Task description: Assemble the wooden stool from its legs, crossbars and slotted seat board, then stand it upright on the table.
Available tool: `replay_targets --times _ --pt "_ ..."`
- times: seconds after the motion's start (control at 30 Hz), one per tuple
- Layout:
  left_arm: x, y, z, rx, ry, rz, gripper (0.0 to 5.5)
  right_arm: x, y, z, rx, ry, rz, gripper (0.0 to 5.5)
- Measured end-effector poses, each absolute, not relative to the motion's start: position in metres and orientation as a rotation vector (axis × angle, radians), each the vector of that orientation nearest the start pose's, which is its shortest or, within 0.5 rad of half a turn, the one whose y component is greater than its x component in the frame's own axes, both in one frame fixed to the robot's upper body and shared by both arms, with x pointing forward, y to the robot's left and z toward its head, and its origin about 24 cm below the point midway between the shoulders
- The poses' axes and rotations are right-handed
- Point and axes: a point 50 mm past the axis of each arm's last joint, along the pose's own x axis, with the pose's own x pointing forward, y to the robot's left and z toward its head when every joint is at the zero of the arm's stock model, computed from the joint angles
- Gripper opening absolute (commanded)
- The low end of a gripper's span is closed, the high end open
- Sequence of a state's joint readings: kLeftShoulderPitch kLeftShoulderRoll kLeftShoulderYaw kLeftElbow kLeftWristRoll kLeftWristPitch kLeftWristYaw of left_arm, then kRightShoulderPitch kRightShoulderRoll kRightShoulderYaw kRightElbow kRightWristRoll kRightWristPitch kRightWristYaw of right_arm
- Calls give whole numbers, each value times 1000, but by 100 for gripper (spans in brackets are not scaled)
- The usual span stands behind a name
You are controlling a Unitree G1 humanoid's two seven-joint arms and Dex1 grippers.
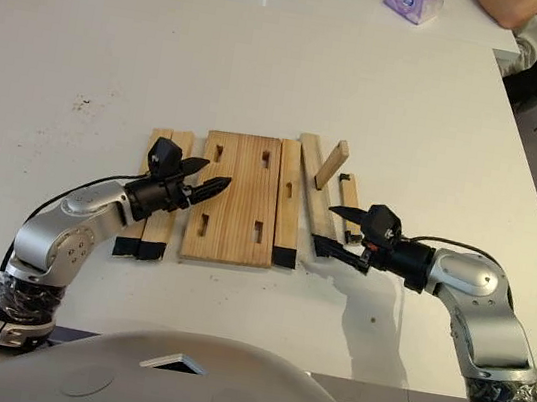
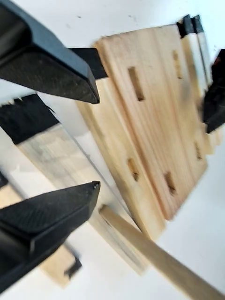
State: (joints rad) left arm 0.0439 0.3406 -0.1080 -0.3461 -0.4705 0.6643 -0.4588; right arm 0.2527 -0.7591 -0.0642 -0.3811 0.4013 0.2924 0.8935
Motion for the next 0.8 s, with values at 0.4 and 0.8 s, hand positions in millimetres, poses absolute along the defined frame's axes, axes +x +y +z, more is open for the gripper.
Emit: replay_targets --times 0.4,0.8 --pt "213 139 48 -143 421 -674 361 165 -176 72 -71 400 453 402" --pt "215 135 49 -150 407 -668 361 171 -174 51 -80 406 383 402"
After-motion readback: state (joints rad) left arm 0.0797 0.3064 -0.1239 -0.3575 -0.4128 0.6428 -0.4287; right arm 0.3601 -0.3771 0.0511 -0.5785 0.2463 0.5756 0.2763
